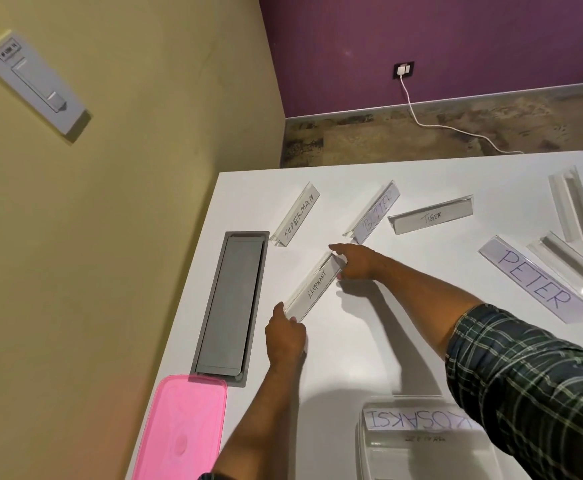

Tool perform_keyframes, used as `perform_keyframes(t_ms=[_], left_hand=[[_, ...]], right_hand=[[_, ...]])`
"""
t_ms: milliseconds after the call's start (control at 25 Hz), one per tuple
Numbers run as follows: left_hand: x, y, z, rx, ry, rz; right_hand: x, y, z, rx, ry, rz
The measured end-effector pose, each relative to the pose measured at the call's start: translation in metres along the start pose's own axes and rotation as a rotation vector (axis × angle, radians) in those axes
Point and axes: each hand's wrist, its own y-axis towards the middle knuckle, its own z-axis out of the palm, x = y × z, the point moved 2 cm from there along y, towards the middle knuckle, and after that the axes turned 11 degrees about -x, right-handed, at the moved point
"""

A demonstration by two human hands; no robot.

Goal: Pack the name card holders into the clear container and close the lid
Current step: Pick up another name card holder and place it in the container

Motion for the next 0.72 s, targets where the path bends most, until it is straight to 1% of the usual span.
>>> perform_keyframes(t_ms=[80,160,360,520,720], left_hand=[[0.000,-0.004,-0.006,-0.017,-0.005,0.012],[0.001,-0.008,-0.015,-0.026,-0.015,0.018],[-0.003,-0.031,-0.039,-0.035,-0.037,0.048],[-0.006,-0.059,-0.052,-0.011,-0.036,0.074],[-0.014,-0.097,-0.062,0.059,-0.025,0.164]], right_hand=[[-0.001,-0.016,-0.005,-0.062,-0.001,-0.024],[-0.003,-0.035,-0.011,-0.103,-0.060,-0.076],[-0.009,-0.098,-0.024,-0.137,-0.264,-0.171],[-0.024,-0.146,-0.036,-0.143,-0.381,-0.214],[-0.039,-0.198,-0.059,-0.180,-0.512,-0.285]])
